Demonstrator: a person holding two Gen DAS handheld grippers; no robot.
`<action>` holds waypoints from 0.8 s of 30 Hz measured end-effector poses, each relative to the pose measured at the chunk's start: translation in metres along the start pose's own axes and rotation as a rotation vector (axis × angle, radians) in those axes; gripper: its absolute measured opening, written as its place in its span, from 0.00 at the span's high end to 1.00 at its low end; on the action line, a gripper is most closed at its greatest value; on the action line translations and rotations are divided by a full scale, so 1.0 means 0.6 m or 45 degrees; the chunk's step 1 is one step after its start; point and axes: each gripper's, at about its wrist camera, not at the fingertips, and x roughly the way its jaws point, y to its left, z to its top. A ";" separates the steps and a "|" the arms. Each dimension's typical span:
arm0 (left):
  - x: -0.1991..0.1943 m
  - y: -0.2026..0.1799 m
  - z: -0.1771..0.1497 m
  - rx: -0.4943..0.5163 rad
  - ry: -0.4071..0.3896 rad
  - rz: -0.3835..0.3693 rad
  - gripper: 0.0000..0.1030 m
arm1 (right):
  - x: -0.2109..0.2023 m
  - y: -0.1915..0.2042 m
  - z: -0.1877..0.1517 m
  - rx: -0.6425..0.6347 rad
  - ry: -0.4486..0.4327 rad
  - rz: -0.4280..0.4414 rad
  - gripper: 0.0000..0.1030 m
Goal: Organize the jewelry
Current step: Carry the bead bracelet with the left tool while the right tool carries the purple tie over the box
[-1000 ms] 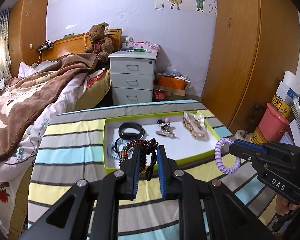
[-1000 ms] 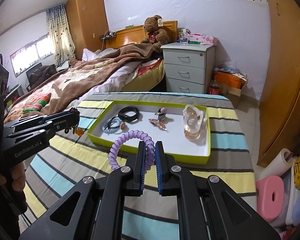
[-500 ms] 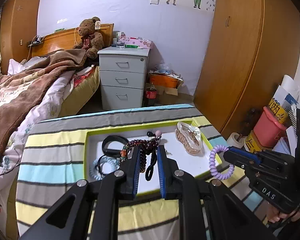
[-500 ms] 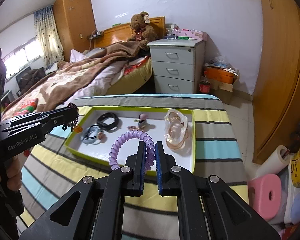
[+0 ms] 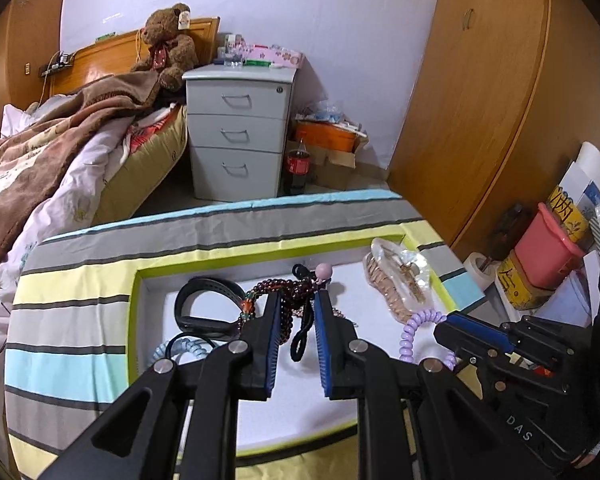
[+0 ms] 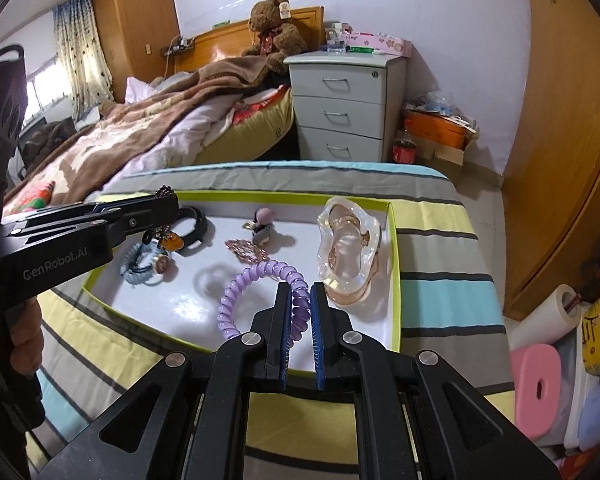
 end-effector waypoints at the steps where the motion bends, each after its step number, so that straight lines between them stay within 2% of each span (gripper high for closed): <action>1: 0.007 0.001 -0.001 -0.004 0.011 0.003 0.83 | 0.005 0.002 0.000 -0.004 0.007 -0.001 0.91; 11: 0.053 0.001 -0.009 -0.023 0.087 0.010 0.83 | 0.033 0.012 -0.007 -0.064 0.053 -0.019 0.91; 24: 0.079 -0.013 -0.016 0.028 0.143 0.041 0.83 | 0.049 0.010 -0.012 -0.111 0.092 -0.066 0.91</action>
